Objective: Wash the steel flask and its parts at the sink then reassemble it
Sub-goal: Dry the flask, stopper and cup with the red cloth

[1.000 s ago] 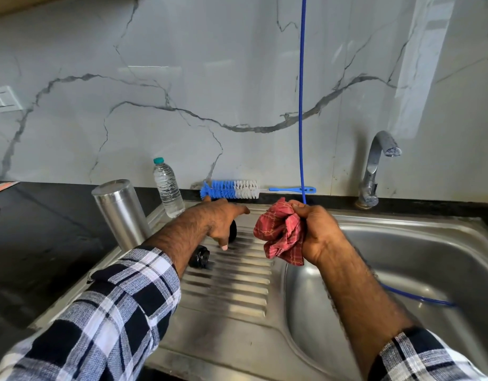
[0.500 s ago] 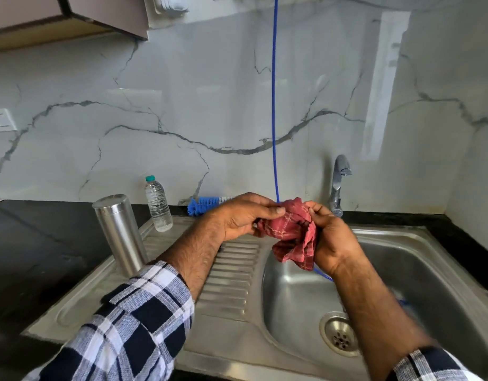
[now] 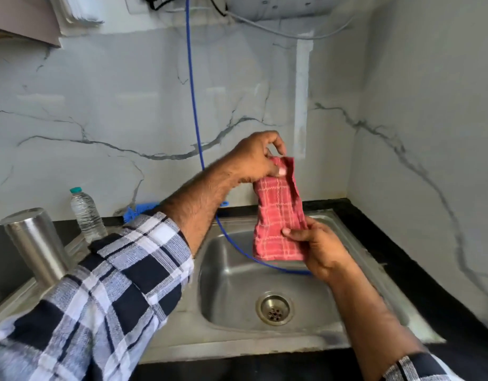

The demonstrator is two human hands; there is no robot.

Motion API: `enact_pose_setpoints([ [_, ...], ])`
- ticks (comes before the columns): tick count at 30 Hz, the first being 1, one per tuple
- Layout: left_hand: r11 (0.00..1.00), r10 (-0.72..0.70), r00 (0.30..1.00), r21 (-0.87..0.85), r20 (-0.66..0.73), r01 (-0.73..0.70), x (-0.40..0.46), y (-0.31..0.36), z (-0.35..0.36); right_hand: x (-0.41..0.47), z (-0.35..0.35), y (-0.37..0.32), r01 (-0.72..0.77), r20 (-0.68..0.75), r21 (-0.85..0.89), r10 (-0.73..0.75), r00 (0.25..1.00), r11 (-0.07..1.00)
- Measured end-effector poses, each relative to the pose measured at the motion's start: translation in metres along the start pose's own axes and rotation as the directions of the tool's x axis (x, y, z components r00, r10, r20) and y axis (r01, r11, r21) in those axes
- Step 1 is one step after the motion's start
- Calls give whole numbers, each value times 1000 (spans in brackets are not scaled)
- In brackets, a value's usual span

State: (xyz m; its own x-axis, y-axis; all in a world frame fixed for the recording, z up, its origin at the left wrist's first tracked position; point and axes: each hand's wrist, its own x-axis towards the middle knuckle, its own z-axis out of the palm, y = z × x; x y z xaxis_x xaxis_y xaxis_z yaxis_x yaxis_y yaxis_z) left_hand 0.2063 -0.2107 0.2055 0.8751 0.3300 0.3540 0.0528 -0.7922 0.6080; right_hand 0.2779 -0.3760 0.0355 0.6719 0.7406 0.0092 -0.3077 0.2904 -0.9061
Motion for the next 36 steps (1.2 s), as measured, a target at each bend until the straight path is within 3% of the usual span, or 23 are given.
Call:
enact_pose_setpoints([
  [5, 990, -89, 994, -103, 66, 96, 6, 4, 11, -40, -63, -26, 41, -120, 219, -15, 993, 975],
  [8, 981, -99, 985, -153, 144, 121, 8, 2, 52, -70, -95, -40, 75, -300, 140, -30, 953, 987],
  [11, 980, -39, 985, -184, 171, 70, 14, 12, 113, -100, -120, -48, 109, -517, 9, -88, 852, 994],
  [13, 972, 8, 972, -232, 235, 48, 20, 22, 152, -121, -136, -52, 126, -653, -136, -185, 735, 983],
  [14, 969, 23, 963, -243, 270, 45, 22, 28, 174, -133, -145, -54, 93, -698, -299, -284, 657, 950],
  [17, 979, 49, 945, -202, 323, 18, 28, 40, 230, -165, -161, -58, -182, -621, -750, -584, 523, 636],
  [19, 988, 74, 933, -150, 351, -22, 30, 46, 264, -179, -167, -57, -307, -527, -850, -667, 527, 429],
  [23, 994, 103, 915, -73, 391, -81, 31, 52, 309, -191, -171, -46, -464, -399, -881, -675, 620, 95],
  [27, 989, 90, 903, 66, 420, -129, 31, 49, 331, -190, -170, -38, -512, -389, -858, -616, 685, -28],
  [31, 955, 78, 922, 237, 378, -179, 27, 42, 340, -195, -162, -30, -559, -302, -792, -637, 710, -247],
  [34, 902, 170, 933, 332, 317, -277, 17, 49, 336, -191, -153, -23, -487, -170, -797, -641, 749, -357],
  [36, 880, 233, 929, 344, 289, -328, 4, 62, 326, -185, -150, -23, -439, -188, -804, -530, 827, -400],
])
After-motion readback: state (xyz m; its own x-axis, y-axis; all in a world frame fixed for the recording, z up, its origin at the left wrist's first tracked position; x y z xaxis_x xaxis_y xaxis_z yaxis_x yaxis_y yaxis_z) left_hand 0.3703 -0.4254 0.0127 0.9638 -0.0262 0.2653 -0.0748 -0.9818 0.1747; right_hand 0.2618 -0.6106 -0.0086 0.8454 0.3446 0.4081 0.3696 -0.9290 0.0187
